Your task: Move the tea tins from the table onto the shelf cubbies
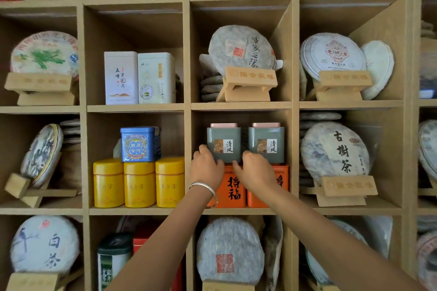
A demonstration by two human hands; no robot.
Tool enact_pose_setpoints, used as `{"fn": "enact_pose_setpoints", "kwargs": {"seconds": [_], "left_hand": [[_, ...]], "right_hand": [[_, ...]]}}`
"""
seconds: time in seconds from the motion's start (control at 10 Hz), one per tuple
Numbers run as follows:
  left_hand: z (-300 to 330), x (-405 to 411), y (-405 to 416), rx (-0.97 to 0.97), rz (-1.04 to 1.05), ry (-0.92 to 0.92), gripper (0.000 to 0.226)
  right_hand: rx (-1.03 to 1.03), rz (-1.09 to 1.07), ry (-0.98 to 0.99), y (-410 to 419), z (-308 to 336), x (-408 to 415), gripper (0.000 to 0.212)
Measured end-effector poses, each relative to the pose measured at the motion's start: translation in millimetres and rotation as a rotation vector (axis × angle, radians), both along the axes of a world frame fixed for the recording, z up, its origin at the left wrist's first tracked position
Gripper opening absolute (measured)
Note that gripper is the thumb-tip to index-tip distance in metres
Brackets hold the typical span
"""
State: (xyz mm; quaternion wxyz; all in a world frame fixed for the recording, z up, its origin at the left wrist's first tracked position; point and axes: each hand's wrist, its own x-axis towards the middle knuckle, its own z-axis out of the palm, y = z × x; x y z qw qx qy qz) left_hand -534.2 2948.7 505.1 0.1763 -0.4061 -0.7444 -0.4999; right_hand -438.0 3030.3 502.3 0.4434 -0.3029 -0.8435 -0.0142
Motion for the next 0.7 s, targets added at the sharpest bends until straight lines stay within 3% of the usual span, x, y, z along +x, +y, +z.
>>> {"fn": "enact_pose_setpoints", "kwargs": {"seconds": [0.3,0.5,0.6,0.7], "left_hand": [[0,-4,0,0.011,-0.019,-0.003,0.036],[-1,-6,-11,0.037,-0.005,0.087,0.049],[-7,-8,-21,0.078,0.014,0.181,0.039],[-17,-6,-31,0.105,0.006,0.277,0.015]], "right_hand": [[-0.067,0.037,-0.009,-2,3,4,0.027],[0.030,0.067,0.040,-5,-3,19,0.030],[0.098,0.064,0.024,-7,-7,32,0.026],[0.129,0.093,-0.056,-13,-18,38,0.023]]}}
